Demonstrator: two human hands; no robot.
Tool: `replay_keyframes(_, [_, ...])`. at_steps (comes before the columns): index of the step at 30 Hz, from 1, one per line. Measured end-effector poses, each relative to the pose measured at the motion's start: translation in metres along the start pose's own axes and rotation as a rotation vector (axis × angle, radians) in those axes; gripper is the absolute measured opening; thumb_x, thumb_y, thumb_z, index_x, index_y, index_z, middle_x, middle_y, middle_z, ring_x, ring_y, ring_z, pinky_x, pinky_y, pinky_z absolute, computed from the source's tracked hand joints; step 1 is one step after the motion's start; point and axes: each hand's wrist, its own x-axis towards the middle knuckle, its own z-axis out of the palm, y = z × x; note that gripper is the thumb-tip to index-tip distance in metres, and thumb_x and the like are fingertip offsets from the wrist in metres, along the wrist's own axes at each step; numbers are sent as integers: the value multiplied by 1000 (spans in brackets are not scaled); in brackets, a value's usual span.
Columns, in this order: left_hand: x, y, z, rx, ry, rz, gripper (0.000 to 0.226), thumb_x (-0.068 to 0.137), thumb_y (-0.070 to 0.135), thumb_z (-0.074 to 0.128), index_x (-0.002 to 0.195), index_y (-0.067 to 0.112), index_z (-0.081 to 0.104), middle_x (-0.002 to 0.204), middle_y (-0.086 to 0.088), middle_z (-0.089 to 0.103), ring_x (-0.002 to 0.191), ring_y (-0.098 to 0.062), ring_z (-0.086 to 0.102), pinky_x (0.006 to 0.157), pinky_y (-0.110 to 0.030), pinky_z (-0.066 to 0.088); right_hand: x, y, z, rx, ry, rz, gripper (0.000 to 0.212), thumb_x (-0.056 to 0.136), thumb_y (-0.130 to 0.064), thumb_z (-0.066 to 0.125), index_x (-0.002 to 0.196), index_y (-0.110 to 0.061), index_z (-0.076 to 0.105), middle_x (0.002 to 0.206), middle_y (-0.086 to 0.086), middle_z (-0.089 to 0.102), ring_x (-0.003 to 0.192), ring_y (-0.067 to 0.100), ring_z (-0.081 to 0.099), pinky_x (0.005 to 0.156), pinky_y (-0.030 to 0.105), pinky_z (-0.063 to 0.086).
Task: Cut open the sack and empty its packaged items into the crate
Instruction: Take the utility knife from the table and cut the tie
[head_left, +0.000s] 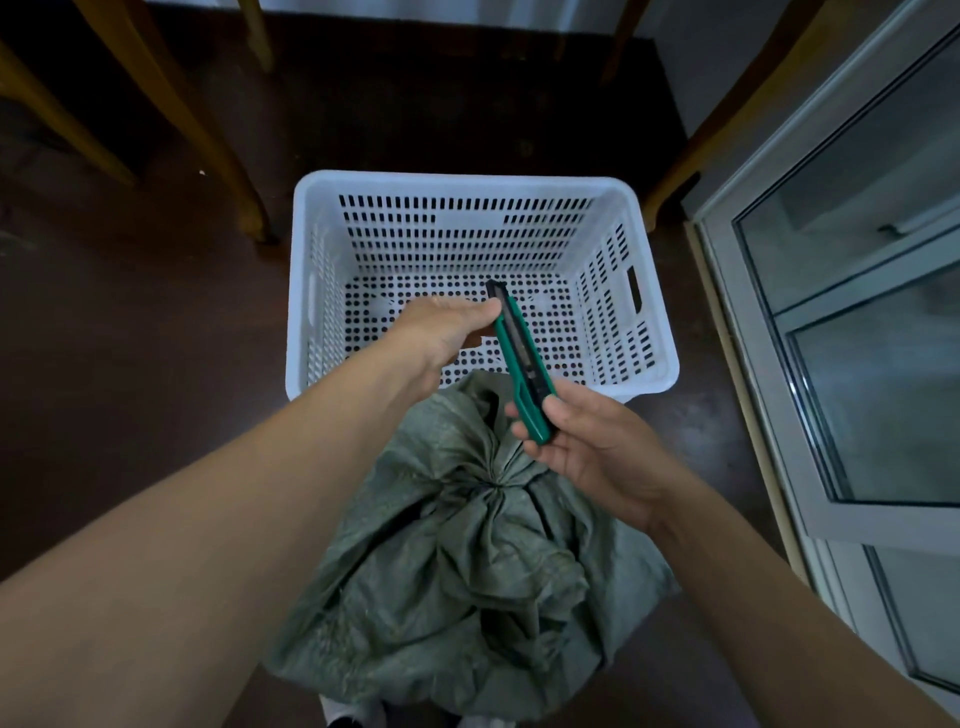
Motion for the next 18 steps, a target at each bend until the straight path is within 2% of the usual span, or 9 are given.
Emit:
replay_keyframes(3, [0,-5,3,50,-18,3,17,82,24,70,92,10,70,76,3,67,68,-7,52,75,-22,39,3,5,-3,-34,132,-18,19,96,-17,46,95,-3,57,75,10,61,53,7,57,50,16,49])
replay_keyframes(5, [-2,-7,6,70,-24,-8,25,83,23,69,101,7,71,78,2,69,67,-7,51,72,-22,38,3,6,-6,-72,165,-25,21,96,-23,47,89,-5,53,69,7,58,50,6,52,48,16,45])
replay_keyframes(13, [-7,-15,8,104,-68,-45,24,83,21,69,103,7,69,75,4,68,64,-3,53,58,-18,36,-2,20,-16,-130,158,5,26,95,-35,49,100,-10,45,58,1,51,46,6,45,42,17,36])
replay_keyframes(16, [-6,-21,8,103,-69,-38,25,82,22,70,103,7,69,75,5,68,63,-4,52,58,-18,36,-3,24,-19,-132,131,10,24,95,-33,49,96,-9,46,65,5,56,50,8,50,45,18,43])
replay_keyframes(18, [-6,-26,10,135,-102,-23,22,81,25,71,98,11,71,80,4,69,72,-7,54,65,-20,40,-5,26,-22,-120,92,22,22,96,-30,48,98,-7,51,76,8,64,59,11,58,55,20,51])
